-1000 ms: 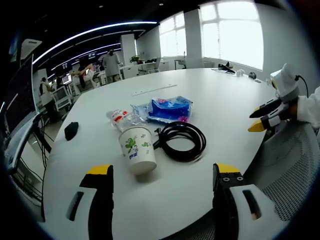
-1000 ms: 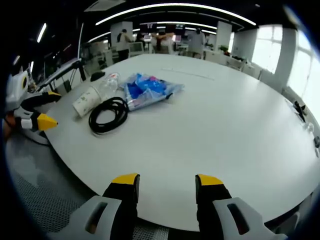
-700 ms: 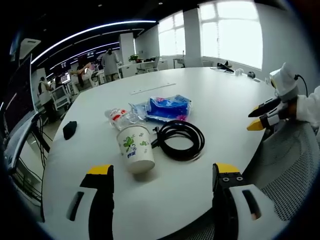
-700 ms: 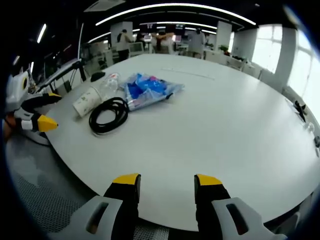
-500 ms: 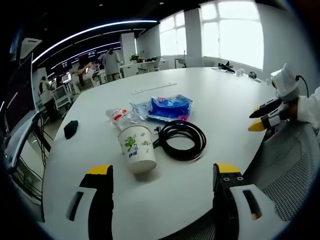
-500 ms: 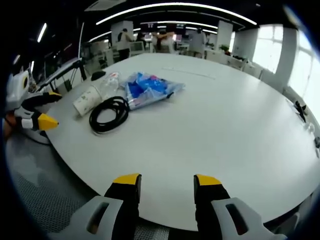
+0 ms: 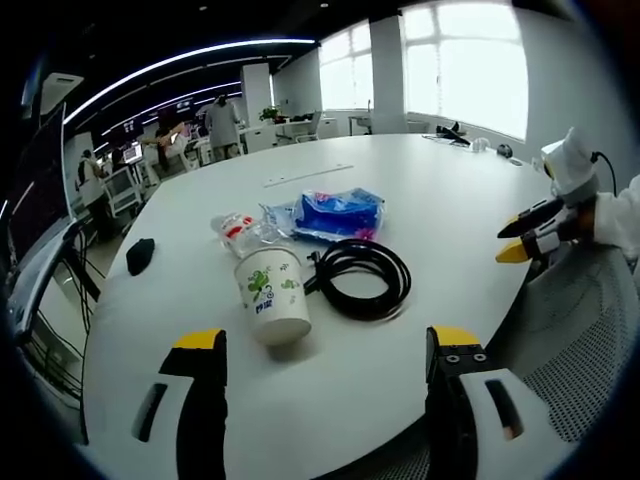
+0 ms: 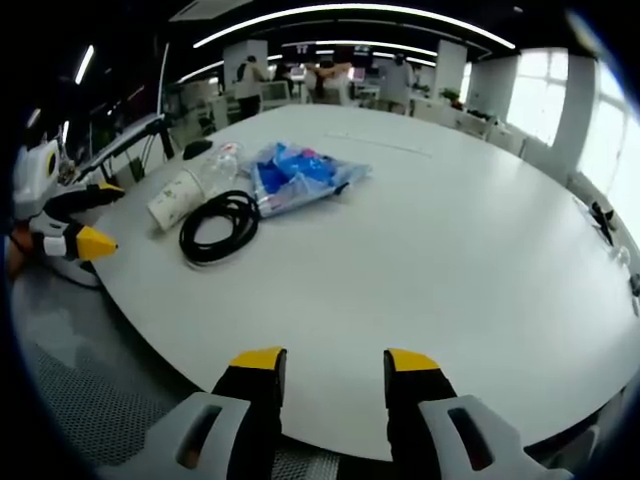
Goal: Arrange the tabletop items into an orderly group along one side of the table until the central work area is clear of visible clutter.
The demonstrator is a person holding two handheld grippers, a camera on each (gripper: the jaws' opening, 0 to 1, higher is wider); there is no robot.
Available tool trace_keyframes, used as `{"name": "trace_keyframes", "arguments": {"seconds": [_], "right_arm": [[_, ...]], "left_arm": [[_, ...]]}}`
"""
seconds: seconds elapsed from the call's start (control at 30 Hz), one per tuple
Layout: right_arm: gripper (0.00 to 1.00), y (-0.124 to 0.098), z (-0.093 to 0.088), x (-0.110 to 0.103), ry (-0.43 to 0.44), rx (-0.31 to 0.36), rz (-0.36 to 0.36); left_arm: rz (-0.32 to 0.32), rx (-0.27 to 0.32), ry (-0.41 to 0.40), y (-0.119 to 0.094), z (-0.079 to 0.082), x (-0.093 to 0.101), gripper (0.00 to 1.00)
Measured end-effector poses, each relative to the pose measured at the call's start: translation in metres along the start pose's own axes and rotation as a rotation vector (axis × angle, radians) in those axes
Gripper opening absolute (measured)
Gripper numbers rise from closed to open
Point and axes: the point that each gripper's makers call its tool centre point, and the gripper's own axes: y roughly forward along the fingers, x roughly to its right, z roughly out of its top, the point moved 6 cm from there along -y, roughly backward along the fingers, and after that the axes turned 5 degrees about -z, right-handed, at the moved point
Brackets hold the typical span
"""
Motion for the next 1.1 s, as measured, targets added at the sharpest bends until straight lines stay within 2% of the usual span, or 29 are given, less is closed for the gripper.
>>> {"name": "trace_keyframes", "arguments": {"seconds": [0.7, 0.87, 0.97, 1.1], "right_arm": [[0.35, 0.001, 0.002, 0.001, -0.006, 0.006, 0.0], [0.34, 0.0, 0.002, 0.002, 0.001, 0.011, -0.004], [0.34, 0.0, 0.002, 0.002, 0.001, 0.014, -0.004], [0.34, 0.0, 0.002, 0.002, 0.008, 0.015, -0.007]], "left_arm": [[-0.013, 0.026, -0.022, -0.001, 0.004, 0.0, 0.85], [-0.016, 0.036, -0.056, -0.002, 0.005, -0.002, 0.85], [-0.009, 0.021, -0.085, -0.001, 0.002, -0.006, 0.86], [0.003, 0.031, -0.153, -0.003, 0.003, -0.012, 0.86]]}}
